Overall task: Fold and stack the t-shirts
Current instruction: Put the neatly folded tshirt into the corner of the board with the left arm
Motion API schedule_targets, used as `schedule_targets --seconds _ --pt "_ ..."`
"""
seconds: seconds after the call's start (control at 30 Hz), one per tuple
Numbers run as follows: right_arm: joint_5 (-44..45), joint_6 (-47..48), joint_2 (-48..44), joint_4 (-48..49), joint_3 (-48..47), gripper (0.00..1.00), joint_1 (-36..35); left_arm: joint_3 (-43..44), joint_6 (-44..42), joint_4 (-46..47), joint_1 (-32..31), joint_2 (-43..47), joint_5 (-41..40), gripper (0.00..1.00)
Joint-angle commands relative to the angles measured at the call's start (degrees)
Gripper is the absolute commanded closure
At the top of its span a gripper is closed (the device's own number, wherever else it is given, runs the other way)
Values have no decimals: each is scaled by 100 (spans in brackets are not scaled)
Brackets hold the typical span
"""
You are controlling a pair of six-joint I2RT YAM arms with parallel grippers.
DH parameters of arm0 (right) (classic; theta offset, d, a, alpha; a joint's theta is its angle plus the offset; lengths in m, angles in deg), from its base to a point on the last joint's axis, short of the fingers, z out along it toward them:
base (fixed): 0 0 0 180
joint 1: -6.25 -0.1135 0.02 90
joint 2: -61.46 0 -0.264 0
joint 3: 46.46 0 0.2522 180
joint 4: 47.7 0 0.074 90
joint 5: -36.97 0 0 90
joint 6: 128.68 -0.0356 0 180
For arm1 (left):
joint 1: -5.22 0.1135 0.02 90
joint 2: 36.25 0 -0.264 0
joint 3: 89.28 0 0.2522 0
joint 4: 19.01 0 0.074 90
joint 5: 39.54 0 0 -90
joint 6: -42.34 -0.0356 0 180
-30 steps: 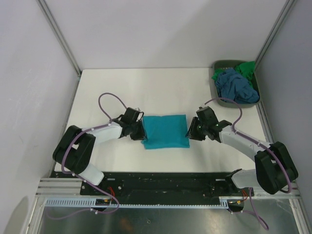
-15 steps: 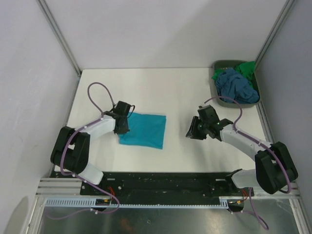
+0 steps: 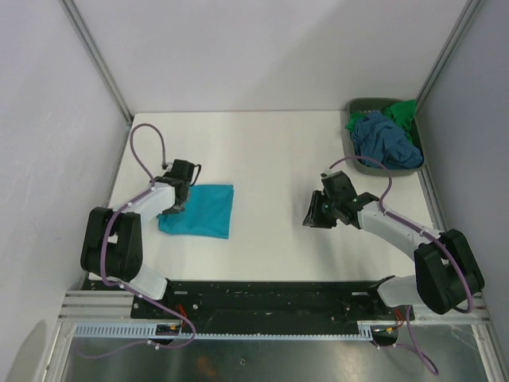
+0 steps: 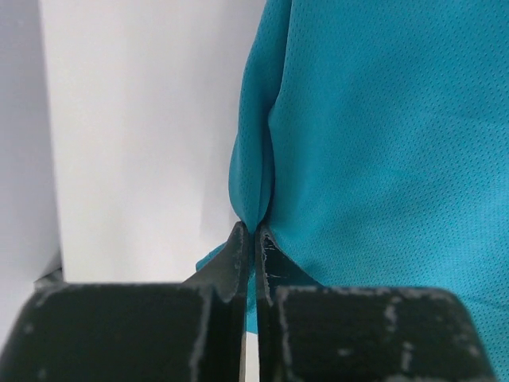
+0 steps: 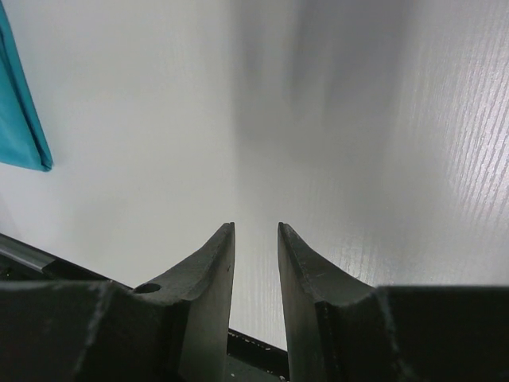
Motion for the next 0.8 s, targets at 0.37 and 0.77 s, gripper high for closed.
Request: schedule_targets --seconds 0.37,0.77 --pt "-390 364 352 213 -216 67 38 57 -1226 229 884 221 -1240 100" --pt "-589 583 511 214 -216 67 166 394 -1341 248 1310 -160 -1775 100"
